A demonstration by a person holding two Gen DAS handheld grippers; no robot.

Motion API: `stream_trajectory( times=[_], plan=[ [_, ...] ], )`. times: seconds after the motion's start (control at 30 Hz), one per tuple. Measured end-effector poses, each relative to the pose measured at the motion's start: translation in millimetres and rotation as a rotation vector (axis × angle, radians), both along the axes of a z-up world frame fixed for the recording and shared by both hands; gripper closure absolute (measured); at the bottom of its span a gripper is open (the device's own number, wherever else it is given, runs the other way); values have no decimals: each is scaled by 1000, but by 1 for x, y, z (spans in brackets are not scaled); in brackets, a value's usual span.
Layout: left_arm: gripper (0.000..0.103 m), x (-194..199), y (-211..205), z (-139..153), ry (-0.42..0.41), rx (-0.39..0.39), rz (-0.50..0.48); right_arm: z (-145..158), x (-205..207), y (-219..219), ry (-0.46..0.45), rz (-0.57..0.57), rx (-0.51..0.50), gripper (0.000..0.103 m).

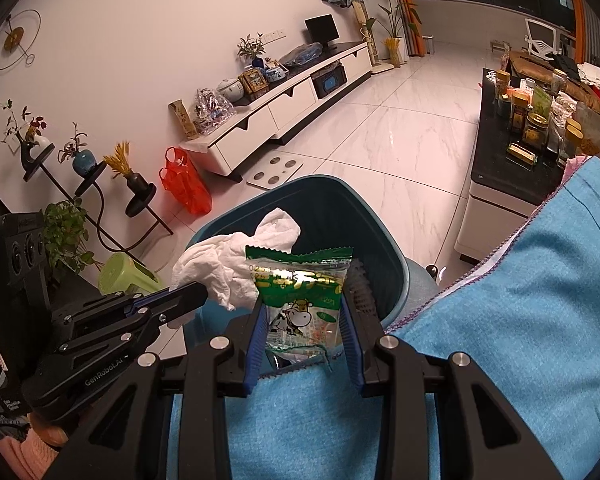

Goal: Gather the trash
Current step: 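Lower the tissue into the bin and open the left tool while the right tool releases the wrapper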

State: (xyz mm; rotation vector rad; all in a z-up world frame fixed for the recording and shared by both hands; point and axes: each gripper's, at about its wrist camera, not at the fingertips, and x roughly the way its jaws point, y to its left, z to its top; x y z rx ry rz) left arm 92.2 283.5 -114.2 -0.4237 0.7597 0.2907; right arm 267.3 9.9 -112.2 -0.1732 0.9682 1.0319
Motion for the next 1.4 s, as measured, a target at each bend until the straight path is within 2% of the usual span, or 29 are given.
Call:
stream_trajectory(
  times=[0.57, 0.7, 1.0, 1.17, 1.4],
  plan=[
    [96, 20, 1, -19, 36, -12, 7, -6, 3, 22, 21, 10, -61, 68],
    [83, 21, 3, -23, 40, -13, 13, -7, 3, 21, 25, 3, -58, 65],
    [62, 17, 3, -23, 28, 0, 26, -8, 4, 19, 33, -6, -40, 61],
    [58, 9, 5, -20, 18, 11, 35, -9, 5, 17, 31, -1, -45, 53],
    [57, 0, 5, -17, 8, 22, 43, -8, 7, 14, 37, -13, -32, 52]
  ],
)
